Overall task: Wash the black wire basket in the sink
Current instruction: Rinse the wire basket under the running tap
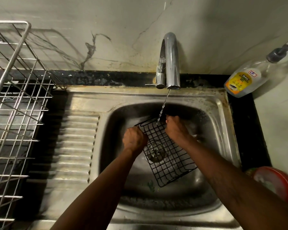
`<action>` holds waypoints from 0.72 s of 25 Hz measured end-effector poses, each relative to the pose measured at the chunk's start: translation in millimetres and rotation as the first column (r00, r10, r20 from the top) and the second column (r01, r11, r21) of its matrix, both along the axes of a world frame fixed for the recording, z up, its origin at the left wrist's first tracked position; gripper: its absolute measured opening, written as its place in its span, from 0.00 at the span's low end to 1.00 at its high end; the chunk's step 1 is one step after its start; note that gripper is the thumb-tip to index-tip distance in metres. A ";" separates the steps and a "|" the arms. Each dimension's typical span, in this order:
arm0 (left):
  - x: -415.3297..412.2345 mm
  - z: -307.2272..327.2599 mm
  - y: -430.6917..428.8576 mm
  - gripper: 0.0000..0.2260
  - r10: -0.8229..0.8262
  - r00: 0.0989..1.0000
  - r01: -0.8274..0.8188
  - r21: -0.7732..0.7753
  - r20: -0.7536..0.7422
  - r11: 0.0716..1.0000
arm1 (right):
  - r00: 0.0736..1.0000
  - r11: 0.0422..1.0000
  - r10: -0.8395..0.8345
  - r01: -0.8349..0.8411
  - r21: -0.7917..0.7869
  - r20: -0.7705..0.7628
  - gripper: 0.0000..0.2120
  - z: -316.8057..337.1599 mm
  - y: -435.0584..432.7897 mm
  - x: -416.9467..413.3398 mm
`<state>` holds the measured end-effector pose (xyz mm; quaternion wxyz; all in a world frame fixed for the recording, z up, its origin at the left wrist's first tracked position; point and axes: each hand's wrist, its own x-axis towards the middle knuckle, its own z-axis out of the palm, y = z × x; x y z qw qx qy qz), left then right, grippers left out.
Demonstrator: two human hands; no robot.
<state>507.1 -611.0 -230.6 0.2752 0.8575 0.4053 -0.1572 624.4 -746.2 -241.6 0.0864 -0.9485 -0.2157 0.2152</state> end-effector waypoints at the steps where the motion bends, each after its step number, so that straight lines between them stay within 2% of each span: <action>1: -0.9 3.2 1.8 0.09 -0.046 0.998 0.049 0.066 -0.046 0.997 | 1.000 0.999 -0.021 0.022 0.029 -0.023 0.07 -0.3 3.5 2.5; 3: -0.2 12.8 7.5 0.09 -0.124 0.986 0.146 0.203 -0.116 0.968 | 0.995 0.998 -0.014 0.020 0.065 -0.094 0.07 1.9 9.0 7.2; 5: 8.4 14.3 16.0 0.09 -0.217 0.973 0.229 0.231 -0.078 0.946 | 0.986 0.996 0.034 -0.021 0.084 -0.162 0.06 3.4 14.8 12.1; 7: 22.6 8.8 22.0 0.11 -0.262 0.965 0.259 0.090 0.013 0.961 | 0.977 0.994 0.090 -0.074 0.085 -0.194 0.02 0.7 22.8 18.1; 8: 29.0 5.2 23.4 0.12 -0.316 0.949 0.316 0.017 0.016 0.949 | 0.972 0.992 0.115 -0.100 0.082 -0.205 0.03 -0.4 27.6 20.9; 11: 34.9 -1.5 18.1 0.12 -0.416 0.909 0.416 -0.057 0.017 0.907 | 0.956 0.982 0.188 -0.185 0.032 -0.227 0.07 -5.4 37.1 25.3; 15: 25.2 -12.2 8.8 0.10 -0.396 0.918 0.397 -0.124 0.029 0.909 | 0.915 0.955 0.289 -0.296 0.018 -0.281 0.10 -18.5 28.5 14.5; 18: 31.2 -11.6 7.5 0.12 -0.322 0.946 0.312 -0.179 -0.028 0.933 | 0.917 0.943 0.329 -0.331 0.032 -0.226 0.09 -22.7 23.1 9.9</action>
